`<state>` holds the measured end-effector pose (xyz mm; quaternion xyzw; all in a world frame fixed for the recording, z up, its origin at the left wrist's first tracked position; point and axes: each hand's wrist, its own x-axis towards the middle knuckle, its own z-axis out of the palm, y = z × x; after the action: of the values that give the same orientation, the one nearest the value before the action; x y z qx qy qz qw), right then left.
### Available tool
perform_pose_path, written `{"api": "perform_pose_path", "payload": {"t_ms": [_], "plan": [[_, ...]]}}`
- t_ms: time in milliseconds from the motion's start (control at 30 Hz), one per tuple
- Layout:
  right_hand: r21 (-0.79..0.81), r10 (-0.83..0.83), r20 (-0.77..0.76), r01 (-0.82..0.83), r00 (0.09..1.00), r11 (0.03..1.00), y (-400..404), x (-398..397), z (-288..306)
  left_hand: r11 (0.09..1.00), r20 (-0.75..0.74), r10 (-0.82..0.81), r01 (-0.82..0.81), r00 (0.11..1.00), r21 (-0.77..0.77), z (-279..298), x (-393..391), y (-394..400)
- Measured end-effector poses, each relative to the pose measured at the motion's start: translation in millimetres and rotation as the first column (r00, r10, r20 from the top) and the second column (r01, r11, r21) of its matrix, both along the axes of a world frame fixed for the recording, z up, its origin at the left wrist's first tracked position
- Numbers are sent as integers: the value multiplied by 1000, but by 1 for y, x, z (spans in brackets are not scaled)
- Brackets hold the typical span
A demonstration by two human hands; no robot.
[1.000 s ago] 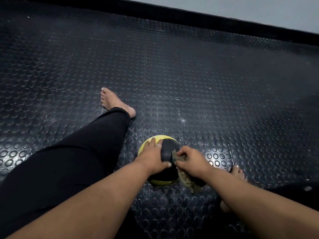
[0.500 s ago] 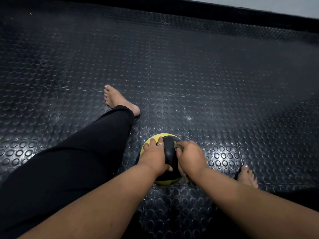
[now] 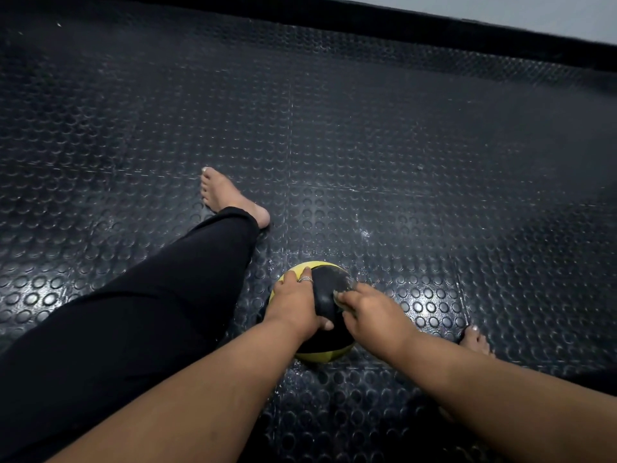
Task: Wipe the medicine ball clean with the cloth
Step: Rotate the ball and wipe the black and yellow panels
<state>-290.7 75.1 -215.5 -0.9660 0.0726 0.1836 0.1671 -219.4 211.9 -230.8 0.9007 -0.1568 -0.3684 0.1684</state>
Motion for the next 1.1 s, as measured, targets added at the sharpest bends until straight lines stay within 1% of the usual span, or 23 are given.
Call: {"api": "perform_pose_path", "payload": {"t_ms": [67, 100, 200, 233, 300, 367, 467, 533, 667, 733, 800, 900, 967, 1100], "plan": [[1, 21, -52, -21, 998, 1000, -3, 5, 8, 1000, -5, -2, 2, 1000, 6, 0, 1, 1], [9, -20, -59, 21, 998, 1000, -5, 11, 12, 1000, -8, -1, 1, 1000, 9, 0, 1, 2], [82, -261, 0, 260, 965, 962, -15, 40, 16, 1000, -26, 5, -5, 1000, 9, 1, 4, 3], [91, -301, 16, 299, 953, 950, -18, 50, 13, 1000, -29, 1, -1, 1000, 9, 2, 5, 3], [33, -262, 9, 262, 965, 965, -21, 69, 5, 1000, -33, -2, 3, 999, 12, 3, 6, 3], [-50, -200, -48, 198, 979, 979, -22, 86, 0, 1000, -40, 2, -1, 999, 8, 3, 7, 3], [-101, -104, -127, 92, 986, 991, -22, 98, -4, 1000, -41, 2, -2, 999, -3, 3, 8, 4], [-103, -41, -175, 23, 984, 994, -22, 95, -11, 1000, -38, 8, -9, 999, -12, 3, 8, 5], [-23, -49, -180, 45, 983, 999, -29, 84, -19, 1000, -41, 19, -20, 999, -21, 2, 4, 4], [-19, 16, -249, -21, 968, 1000, -34, 86, -10, 1000, -38, 15, -15, 999, -20, 3, 2, 3], [-30, 46, -310, -58, 950, 998, -35, 94, 2, 1000, -35, 3, -3, 999, -20, 4, 2, 2], [-92, -29, -284, 2, 958, 996, -36, 106, 4, 1000, -40, -5, 4, 999, -18, 4, 4, 2], [-82, -51, -267, 30, 962, 996, -29, 105, 0, 1000, -39, -5, 4, 999, -15, 4, 5, 2], [-50, -41, -231, 30, 972, 998, -14, 86, -6, 1000, -45, 15, -16, 999, -18, 2, 5, 3]]}}
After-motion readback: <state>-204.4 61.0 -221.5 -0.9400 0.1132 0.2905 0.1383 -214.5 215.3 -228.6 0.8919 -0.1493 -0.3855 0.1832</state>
